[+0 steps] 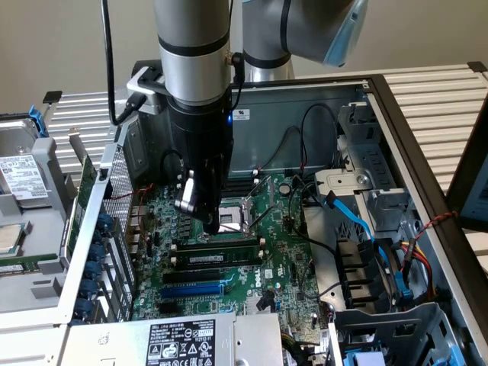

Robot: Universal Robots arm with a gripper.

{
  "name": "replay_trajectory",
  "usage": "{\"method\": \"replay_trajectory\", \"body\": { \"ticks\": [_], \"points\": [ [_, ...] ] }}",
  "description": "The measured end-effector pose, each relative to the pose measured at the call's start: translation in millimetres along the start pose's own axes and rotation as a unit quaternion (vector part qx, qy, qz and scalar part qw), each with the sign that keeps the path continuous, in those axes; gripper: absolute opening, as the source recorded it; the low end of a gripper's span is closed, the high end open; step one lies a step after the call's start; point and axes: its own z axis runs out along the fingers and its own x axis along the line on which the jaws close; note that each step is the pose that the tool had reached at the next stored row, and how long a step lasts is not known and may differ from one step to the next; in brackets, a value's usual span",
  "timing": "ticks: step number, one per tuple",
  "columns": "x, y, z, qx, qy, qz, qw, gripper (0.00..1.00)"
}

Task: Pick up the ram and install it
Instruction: 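Press down the ram until it locks into place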

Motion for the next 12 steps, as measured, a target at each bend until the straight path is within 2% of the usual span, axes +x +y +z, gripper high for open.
{"method": "replay_trajectory", "body": {
  "ticks": [6,9,12],
  "points": [
    [0.0,0.0,0.1,-0.0004,0.0001,0.027,0.9996,0.10],
    [0.0,0.0,0.2,-0.0008,0.0002,0.052,0.9986,0.10],
    [0.0,0.0,0.3,-0.0011,0.0003,0.078,0.9970,0.10]
  ]
}}
